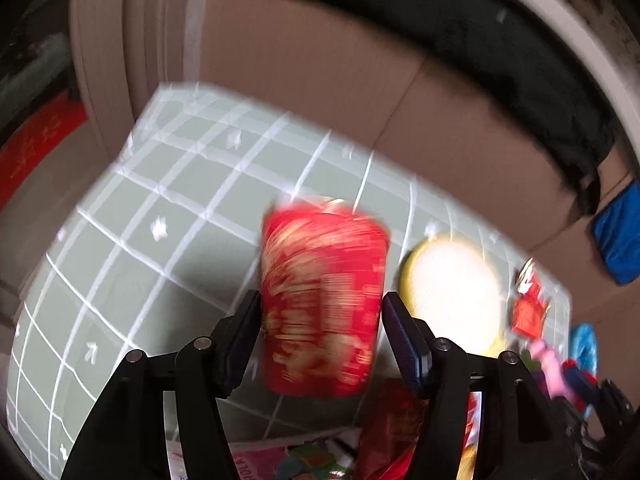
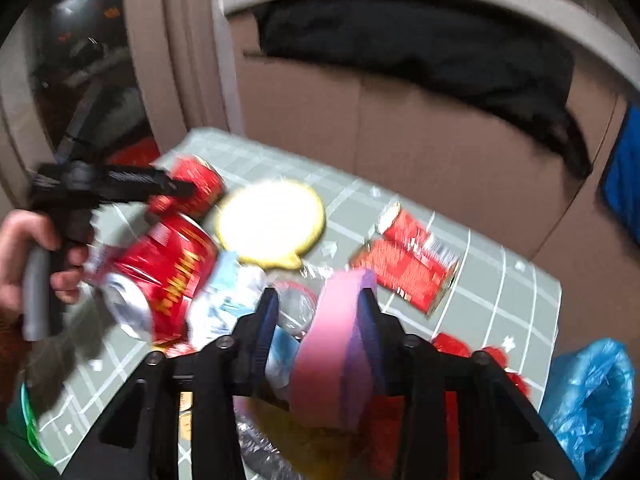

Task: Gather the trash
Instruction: 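Reach the left gripper to the red paper cup and grasp it while the right gripper grasps the purple sponge, then lift the red cup with the left gripper while the right gripper lifts the purple sponge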

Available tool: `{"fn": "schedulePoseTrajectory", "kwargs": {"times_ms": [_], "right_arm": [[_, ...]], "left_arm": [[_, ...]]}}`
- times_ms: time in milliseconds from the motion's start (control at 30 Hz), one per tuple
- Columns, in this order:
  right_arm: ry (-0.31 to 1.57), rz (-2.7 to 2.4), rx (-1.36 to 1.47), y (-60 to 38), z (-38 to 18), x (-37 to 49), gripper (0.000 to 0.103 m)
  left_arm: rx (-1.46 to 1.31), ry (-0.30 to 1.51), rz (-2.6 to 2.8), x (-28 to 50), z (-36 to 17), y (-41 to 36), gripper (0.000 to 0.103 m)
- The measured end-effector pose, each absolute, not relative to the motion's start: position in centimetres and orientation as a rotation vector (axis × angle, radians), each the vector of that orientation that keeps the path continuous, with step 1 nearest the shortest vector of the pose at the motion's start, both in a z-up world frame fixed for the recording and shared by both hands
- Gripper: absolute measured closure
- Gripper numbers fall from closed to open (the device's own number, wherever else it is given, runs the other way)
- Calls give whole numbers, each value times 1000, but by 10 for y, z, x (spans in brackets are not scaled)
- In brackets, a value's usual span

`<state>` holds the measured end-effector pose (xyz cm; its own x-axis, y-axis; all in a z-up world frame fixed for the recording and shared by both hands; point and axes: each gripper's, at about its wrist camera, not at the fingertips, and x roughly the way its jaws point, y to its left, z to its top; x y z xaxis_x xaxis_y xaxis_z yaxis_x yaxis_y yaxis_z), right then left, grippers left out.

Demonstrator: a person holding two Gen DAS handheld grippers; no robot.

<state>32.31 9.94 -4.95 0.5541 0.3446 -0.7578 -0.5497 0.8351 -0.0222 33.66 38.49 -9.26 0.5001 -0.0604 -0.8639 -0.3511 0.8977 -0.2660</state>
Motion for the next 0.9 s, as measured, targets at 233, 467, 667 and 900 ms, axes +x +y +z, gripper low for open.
{"fn": "schedulePoseTrajectory", "kwargs": {"times_ms": [233, 467, 667, 900], "right_arm": [[820, 516, -251, 81, -39, 310, 97], [794, 553, -180, 61, -20, 302, 99], [748, 576, -151, 50, -2, 290, 100], [737, 581, -154, 41, -2, 278, 99]], "left_arm": [[-532, 874, 179, 306, -74, 397, 49], [-452, 728, 147, 261, -25, 373, 49], [-328, 634, 124, 218, 8, 333, 49], [-365, 707, -46, 187, -8, 298, 49]]}}
